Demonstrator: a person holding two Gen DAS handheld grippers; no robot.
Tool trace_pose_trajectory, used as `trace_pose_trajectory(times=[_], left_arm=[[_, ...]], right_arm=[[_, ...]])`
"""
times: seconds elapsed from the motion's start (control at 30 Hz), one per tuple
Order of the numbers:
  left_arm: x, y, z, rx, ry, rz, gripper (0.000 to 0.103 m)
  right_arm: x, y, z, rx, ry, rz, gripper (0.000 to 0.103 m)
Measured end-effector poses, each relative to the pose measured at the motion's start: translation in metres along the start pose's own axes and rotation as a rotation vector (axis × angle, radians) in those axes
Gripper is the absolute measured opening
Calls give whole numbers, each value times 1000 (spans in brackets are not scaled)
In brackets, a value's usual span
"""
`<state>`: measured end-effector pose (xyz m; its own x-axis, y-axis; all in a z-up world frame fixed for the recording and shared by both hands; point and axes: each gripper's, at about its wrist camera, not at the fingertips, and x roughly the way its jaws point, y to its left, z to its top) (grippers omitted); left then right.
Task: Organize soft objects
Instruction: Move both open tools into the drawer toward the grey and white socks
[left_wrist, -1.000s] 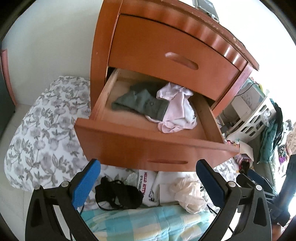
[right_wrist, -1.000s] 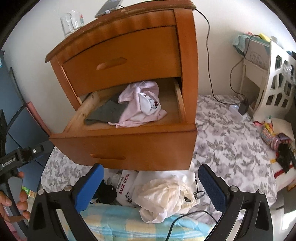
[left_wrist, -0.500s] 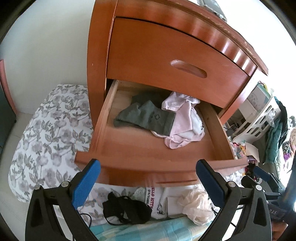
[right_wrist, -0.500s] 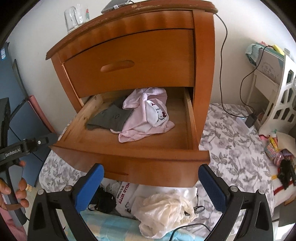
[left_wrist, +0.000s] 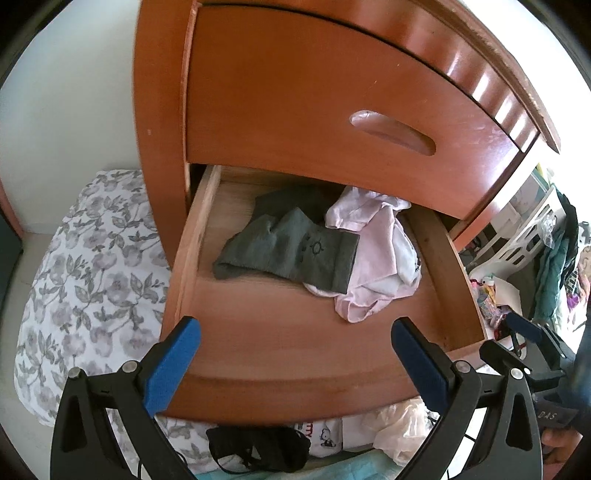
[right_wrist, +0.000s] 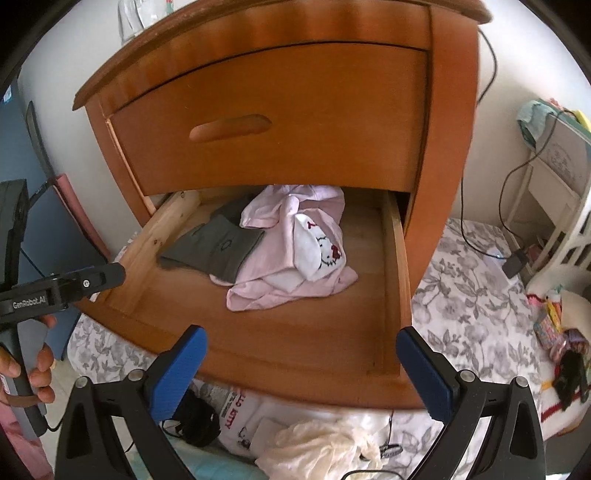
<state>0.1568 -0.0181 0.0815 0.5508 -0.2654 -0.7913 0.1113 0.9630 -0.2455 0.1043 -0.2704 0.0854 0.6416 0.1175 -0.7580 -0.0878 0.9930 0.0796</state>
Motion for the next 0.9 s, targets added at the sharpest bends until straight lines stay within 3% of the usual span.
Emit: trace_pose_trajectory(times=[0.27,0.73,0.9], left_arm=[[21,0,21,27,37,-28,103],[67,-2,51,78,181,-37,98],[84,-1,64,80,229,-33,93]], right_arm=[[23,2,18,-22,17,19,103],[76,-8,49,-69,165,51,102],[93,-16,63,-70,206,42,91]])
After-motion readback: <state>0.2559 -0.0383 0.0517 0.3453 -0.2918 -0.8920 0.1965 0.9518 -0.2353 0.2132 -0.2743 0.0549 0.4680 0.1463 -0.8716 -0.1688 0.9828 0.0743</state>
